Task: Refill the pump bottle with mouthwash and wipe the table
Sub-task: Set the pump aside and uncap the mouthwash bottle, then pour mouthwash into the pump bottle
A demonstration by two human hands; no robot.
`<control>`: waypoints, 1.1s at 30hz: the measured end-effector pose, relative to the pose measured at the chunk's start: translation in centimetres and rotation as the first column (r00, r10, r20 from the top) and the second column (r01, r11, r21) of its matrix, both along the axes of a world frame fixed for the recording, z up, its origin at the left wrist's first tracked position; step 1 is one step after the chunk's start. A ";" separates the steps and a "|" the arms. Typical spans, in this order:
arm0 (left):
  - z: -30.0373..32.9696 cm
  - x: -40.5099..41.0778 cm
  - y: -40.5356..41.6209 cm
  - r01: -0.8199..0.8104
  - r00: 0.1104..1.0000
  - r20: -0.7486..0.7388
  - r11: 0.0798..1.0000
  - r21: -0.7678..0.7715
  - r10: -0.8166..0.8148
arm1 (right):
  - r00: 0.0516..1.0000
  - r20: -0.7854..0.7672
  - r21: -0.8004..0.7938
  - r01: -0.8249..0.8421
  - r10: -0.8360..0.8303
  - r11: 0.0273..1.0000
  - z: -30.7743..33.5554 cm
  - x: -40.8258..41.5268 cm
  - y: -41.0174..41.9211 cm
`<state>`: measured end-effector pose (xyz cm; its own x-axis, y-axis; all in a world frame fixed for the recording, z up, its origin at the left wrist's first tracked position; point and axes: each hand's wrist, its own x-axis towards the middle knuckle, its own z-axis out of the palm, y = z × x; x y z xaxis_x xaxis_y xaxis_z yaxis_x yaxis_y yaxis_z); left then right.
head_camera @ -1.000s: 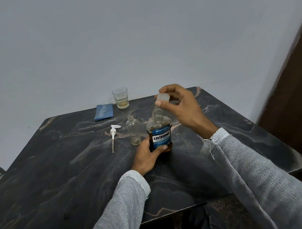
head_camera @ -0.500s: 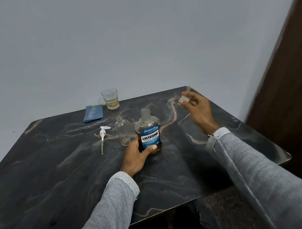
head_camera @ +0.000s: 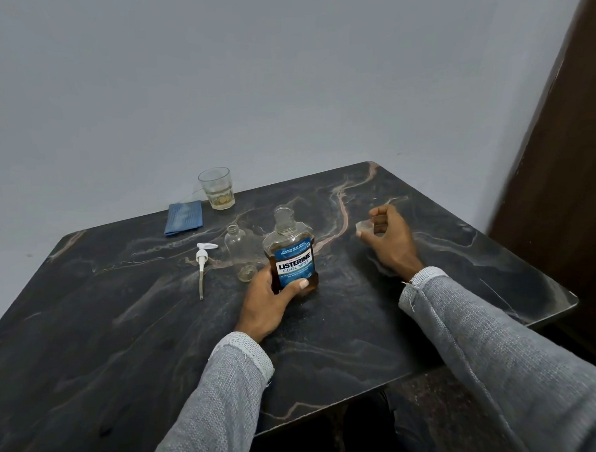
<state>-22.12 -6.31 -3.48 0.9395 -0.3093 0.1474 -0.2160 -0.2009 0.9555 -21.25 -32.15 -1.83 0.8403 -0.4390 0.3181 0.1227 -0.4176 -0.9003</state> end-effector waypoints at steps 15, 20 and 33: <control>0.1 0.0 0.0 -0.003 1.000 -0.007 1.000 0.014 0.003 | 0.993 -0.121 -0.077 -0.004 -0.005 0.997 -1.4 -0.3 -0.4; 0.3 -0.1 0.2 0.015 1.000 -0.023 1.000 0.006 -0.014 | 0.996 -0.070 -0.192 0.042 -0.057 0.980 -0.6 -1.9 0.5; 1.3 -1.1 4.9 0.155 0.980 -0.115 0.987 -0.048 -0.160 | 0.900 -0.145 -0.116 -0.427 0.410 0.897 2.6 -4.7 7.0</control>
<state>-23.18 -1.45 -2.18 0.8910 -0.4509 0.0527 -0.1267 -0.1356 0.9826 -25.99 -25.16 0.76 0.9703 0.0038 0.2419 0.2148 -0.4735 -0.8542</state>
